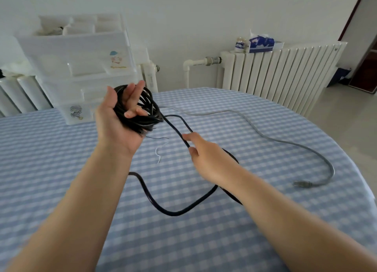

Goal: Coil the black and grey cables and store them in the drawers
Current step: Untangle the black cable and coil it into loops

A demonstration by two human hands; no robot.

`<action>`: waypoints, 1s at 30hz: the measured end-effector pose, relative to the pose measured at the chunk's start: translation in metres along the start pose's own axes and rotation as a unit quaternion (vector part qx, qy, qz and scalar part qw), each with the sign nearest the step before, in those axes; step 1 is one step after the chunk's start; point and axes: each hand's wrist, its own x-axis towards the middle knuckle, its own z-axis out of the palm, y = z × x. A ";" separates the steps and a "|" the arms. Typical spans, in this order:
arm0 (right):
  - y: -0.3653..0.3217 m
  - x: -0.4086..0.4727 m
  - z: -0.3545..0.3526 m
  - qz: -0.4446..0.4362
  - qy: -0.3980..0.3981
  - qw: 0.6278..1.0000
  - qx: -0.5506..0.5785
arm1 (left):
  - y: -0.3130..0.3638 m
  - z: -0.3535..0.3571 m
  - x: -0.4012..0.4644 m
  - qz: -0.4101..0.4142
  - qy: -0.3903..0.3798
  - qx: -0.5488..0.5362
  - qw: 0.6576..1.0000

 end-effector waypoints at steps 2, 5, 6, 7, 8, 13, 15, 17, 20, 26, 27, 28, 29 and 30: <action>-0.004 -0.003 -0.001 -0.011 -0.027 0.998 -0.052 | -0.009 0.002 -0.001 0.010 0.005 0.066 0.998; -0.012 -0.007 0.001 -0.049 -0.059 0.994 -0.081 | -0.024 0.002 -0.003 0.065 0.020 0.208 0.976; -0.014 -0.008 0.000 -0.064 -0.060 0.992 -0.096 | -0.028 0.001 -0.005 0.088 0.015 0.261 0.961; -0.015 -0.009 -0.001 -0.077 -0.057 0.989 -0.110 | -0.031 0.000 -0.006 0.112 0.006 0.312 0.943; -0.016 -0.010 -0.003 -0.086 -0.053 0.988 -0.119 | -0.035 -0.001 -0.008 0.135 -0.008 0.362 0.922; -0.015 -0.017 -0.020 -0.133 -0.034 0.988 -0.077 | -0.049 0.001 -0.017 0.177 -0.047 0.535 0.825; -0.015 -0.019 -0.022 -0.157 -0.039 0.985 -0.056 | -0.055 0.000 -0.019 0.178 -0.049 0.552 0.813; -0.015 -0.020 -0.023 -0.169 -0.062 0.983 -0.032 | -0.058 0.001 -0.019 0.170 -0.043 0.555 0.813; -0.015 -0.020 -0.025 -0.187 -0.070 0.980 -0.014 | -0.056 0.000 -0.016 0.145 -0.057 0.552 0.819; -0.011 -0.014 -0.029 -0.223 -0.033 0.974 0.028 | -0.059 -0.005 -0.014 0.066 -0.166 0.611 0.771; -0.010 -0.013 -0.030 -0.224 -0.025 0.974 0.030 | -0.059 -0.004 -0.016 0.060 -0.186 0.609 0.768; -0.009 -0.012 -0.030 -0.224 -0.015 0.974 0.034 | -0.059 -0.003 -0.017 0.053 -0.198 0.601 0.773; -0.009 -0.011 -0.031 -0.221 -0.002 0.974 0.038 | -0.059 -0.002 -0.019 0.043 -0.200 0.595 0.777; -0.008 -0.011 -0.032 -0.217 0.016 0.975 0.039 | -0.058 -0.001 -0.020 0.027 -0.198 0.593 0.780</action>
